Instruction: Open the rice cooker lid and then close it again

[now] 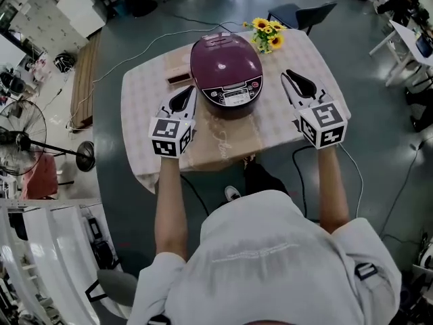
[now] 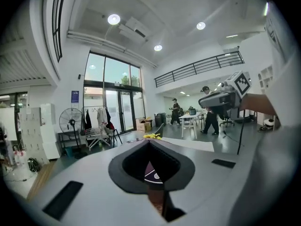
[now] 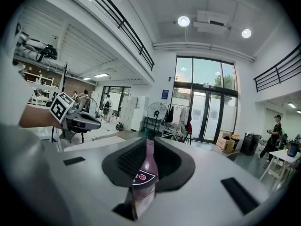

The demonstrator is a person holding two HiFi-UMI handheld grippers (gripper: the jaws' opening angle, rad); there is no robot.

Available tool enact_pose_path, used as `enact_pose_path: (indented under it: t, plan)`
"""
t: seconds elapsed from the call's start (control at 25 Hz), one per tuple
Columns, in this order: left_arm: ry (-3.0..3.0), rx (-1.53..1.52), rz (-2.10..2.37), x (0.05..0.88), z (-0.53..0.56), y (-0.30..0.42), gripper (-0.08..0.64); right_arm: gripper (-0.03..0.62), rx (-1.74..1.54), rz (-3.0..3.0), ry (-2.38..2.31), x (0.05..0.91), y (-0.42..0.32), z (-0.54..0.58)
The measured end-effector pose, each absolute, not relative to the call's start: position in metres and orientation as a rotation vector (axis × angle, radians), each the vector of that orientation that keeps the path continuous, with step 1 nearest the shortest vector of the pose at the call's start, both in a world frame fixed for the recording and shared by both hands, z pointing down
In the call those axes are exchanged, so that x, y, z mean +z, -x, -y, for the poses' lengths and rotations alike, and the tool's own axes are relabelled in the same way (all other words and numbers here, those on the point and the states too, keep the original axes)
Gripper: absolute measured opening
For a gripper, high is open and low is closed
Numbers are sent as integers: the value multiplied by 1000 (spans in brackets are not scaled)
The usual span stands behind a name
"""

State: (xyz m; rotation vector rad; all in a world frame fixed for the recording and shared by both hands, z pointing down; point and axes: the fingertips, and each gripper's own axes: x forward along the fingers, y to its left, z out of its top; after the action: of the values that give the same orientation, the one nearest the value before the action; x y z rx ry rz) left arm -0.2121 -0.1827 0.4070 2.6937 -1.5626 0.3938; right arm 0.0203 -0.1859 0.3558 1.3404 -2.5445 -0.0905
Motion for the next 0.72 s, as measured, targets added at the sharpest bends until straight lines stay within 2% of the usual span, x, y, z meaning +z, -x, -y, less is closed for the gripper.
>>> enact_pose_path:
  t: [0.2,0.72]
  plan:
    - [-2738,385,1609,380,162,212,15,27,-151,2575,-1337,338,-14,172]
    - [-2796,399,1639,347,133,203,15,25,-234,2580,-1309,325,-8,151]
